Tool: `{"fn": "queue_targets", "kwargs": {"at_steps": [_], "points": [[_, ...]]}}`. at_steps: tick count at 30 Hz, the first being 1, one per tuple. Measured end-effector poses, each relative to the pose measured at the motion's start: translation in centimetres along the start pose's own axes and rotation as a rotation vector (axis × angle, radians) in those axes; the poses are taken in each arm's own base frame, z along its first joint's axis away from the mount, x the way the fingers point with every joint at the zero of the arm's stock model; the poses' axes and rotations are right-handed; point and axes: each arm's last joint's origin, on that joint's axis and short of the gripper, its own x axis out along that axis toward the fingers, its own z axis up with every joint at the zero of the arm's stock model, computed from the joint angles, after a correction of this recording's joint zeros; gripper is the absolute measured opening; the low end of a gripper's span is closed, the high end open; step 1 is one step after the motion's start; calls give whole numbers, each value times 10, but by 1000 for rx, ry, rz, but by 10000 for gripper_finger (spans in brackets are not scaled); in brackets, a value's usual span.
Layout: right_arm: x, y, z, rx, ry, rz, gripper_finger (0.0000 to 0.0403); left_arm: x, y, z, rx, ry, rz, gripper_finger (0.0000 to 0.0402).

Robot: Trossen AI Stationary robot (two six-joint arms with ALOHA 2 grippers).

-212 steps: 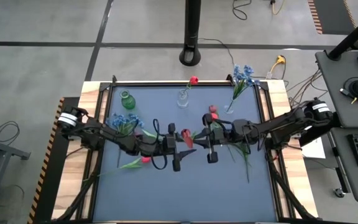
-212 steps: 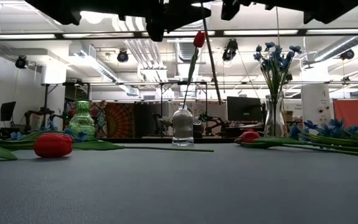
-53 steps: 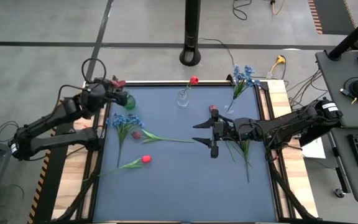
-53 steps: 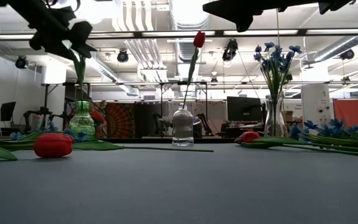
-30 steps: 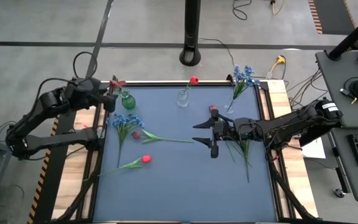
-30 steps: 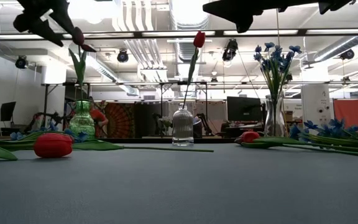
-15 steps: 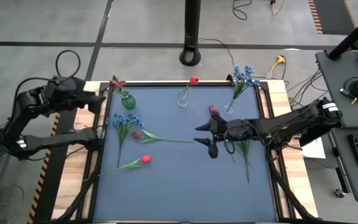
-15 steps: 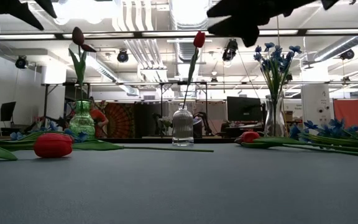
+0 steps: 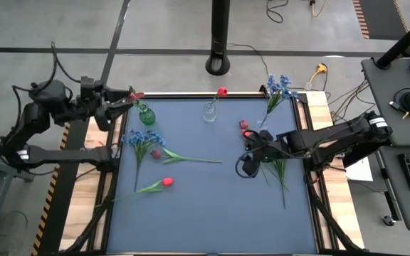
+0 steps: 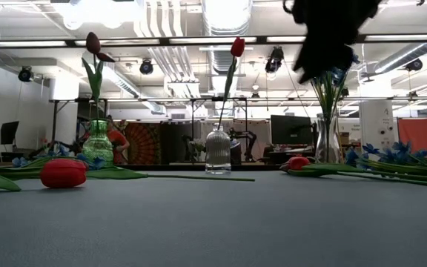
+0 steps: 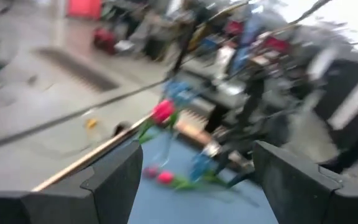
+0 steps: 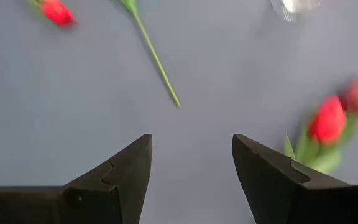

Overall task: Sort flowers into vase by color
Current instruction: Put the right dark red flower into the green vase

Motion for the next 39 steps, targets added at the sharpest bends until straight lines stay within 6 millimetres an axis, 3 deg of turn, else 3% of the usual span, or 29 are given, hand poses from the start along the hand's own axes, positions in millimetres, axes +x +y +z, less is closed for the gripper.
{"fn": "queue_targets", "kwargs": {"at_steps": [4, 12, 17, 27, 31, 39], "points": [[7, -10, -19, 89, 145, -56, 215, 16, -14, 3, 40, -15, -101, 286], [21, -21, -44, 181, 255, -100, 215, 51, -55, -20, 204, 78, -17, 286], [23, -23, -49, 179, 265, -112, 215, 52, -93, -52, 327, 100, 84, 286], [25, -25, -52, 212, 268, -123, 215, 35, -155, -126, 366, 172, -15, 286], [33, -27, -59, 229, 285, -147, 215, 45, -166, -167, 397, 292, -48, 286], [64, -23, -66, 221, 346, -202, 215, 81, -177, -223, 463, 404, -32, 286]]}}
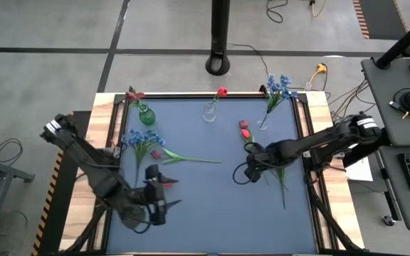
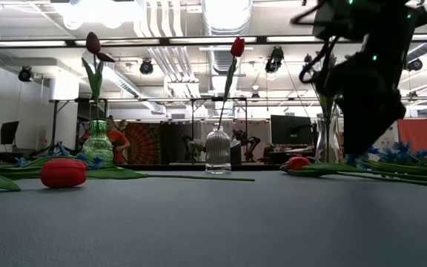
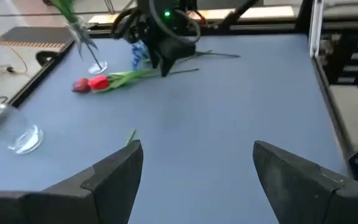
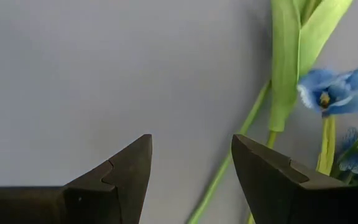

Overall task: Sort flowers into vase by color
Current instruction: Put the right dark red flower into the green vase

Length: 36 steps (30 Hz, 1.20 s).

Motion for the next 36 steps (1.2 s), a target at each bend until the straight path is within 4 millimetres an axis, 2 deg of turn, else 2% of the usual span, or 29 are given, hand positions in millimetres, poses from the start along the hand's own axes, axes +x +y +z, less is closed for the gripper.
{"fn": "queue_targets", "kwargs": {"at_steps": [4, 7, 13, 18, 23, 33, 36], "points": [[16, 1, -3, -3, 55, -67, 215, 26, -6, -2, 44, 13, 45, 286], [24, 1, -4, -6, 76, -94, 215, 45, -1, -1, 31, 52, 61, 286], [28, -2, -1, -6, 88, -127, 214, 81, 10, -2, 15, 99, 95, 286], [29, -7, 1, -24, 79, -162, 206, 99, 11, 4, 56, 46, 97, 286], [31, -8, 0, -30, 74, -158, 159, 107, 15, 7, 82, 24, 110, 286], [34, -9, -2, -36, 60, -136, 21, 118, 24, 1, 83, 59, 113, 286], [35, -9, -2, -49, 61, -136, 14, 123, 26, -7, 74, 77, 42, 286]]}}
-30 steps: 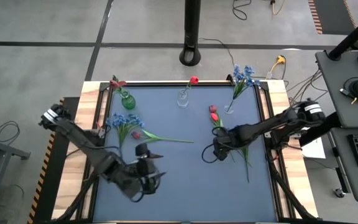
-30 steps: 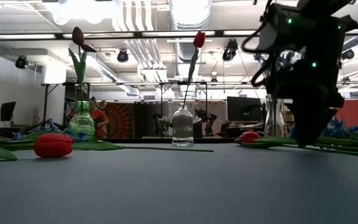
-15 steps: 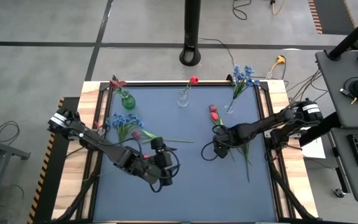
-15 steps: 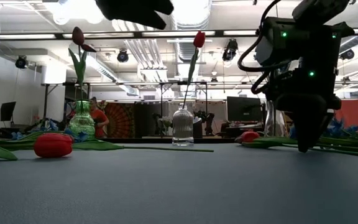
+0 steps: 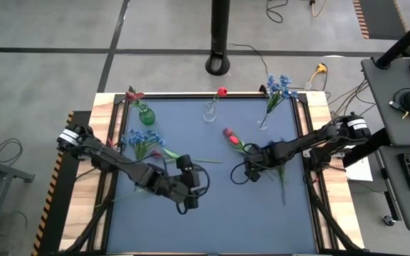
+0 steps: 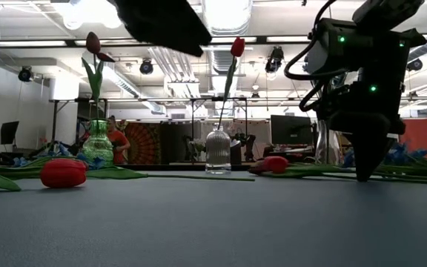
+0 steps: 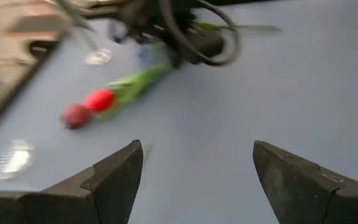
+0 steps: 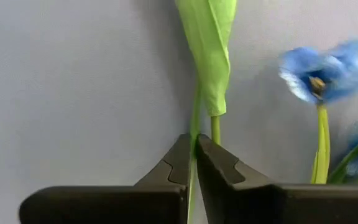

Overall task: Sort flowers into vase by color
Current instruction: Put the right dark red flower into the green vase

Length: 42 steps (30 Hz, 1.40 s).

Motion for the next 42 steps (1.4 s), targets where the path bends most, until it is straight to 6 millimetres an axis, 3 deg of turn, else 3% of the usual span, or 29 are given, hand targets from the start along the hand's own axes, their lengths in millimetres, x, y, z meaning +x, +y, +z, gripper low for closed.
{"fn": "queue_targets", "kwargs": {"at_steps": [4, 9, 19, 27, 30, 34, 42], "points": [[-4, -2, -1, -9, -1, 10, 13, 10, 1, -10, -19, -42, -157, 286], [-20, -7, -1, -8, -37, 55, 13, 15, 4, -22, 24, -139, -181, 286], [-61, -24, -3, -3, -173, 199, 12, 12, 6, -19, 36, -186, -183, 286], [-80, -41, -11, 27, -319, 313, 12, 12, 6, -19, 38, -186, -183, 286], [-79, -44, -16, 44, -342, 384, 12, 13, 6, -19, 34, -189, -182, 286], [-63, -45, -25, 49, -289, 415, 12, 12, 6, -19, 32, -191, -182, 286], [-39, -29, -27, 22, -388, 606, 12, 13, 7, -18, 26, -197, -178, 286]]}}
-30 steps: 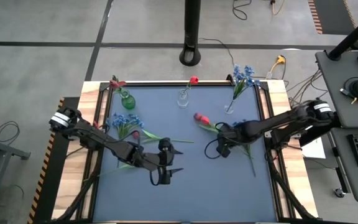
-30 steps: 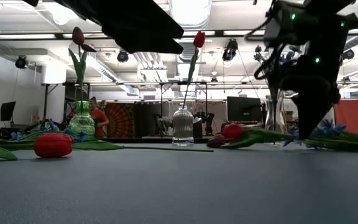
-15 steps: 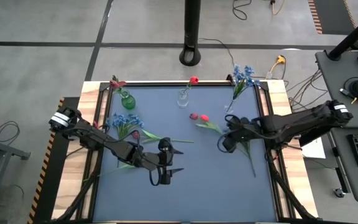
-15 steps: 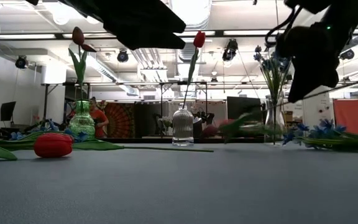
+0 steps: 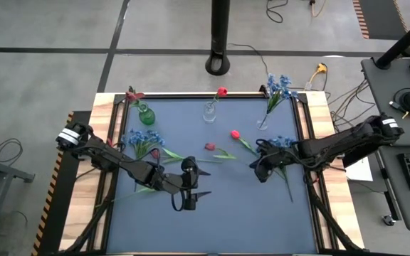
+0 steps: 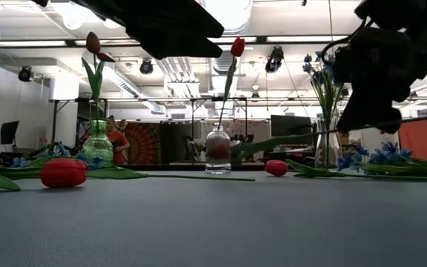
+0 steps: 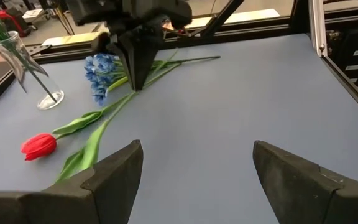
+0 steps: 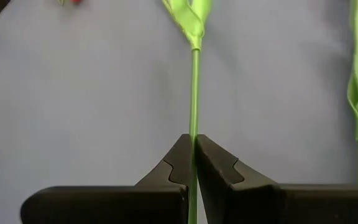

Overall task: Sort flowers into vase by color
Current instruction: Put the right dark red flower into the green vase

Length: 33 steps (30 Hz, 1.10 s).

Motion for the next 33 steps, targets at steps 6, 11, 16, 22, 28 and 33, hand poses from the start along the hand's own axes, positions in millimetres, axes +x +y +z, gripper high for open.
{"fn": "queue_targets", "kwargs": {"at_steps": [6, 11, 16, 22, 28, 33], "points": [[14, -4, -5, -35, 29, -67, 12, 1, 1, 0, -2, -1, 4, 286], [24, -8, -9, -86, 55, -131, 13, 1, 2, 0, -3, -1, 5, 286], [27, -4, -6, -127, 66, -135, 13, 1, 2, 0, -2, 0, 5, 286], [26, -1, -3, -167, 100, -160, 50, 1, 2, -4, -3, 9, 6, 286], [24, 4, 2, -229, 100, -167, 123, 1, 2, -4, -10, 7, 14, 286], [32, 14, 10, -423, 13, -118, 160, 1, 2, -3, -7, 2, 14, 286]]}}
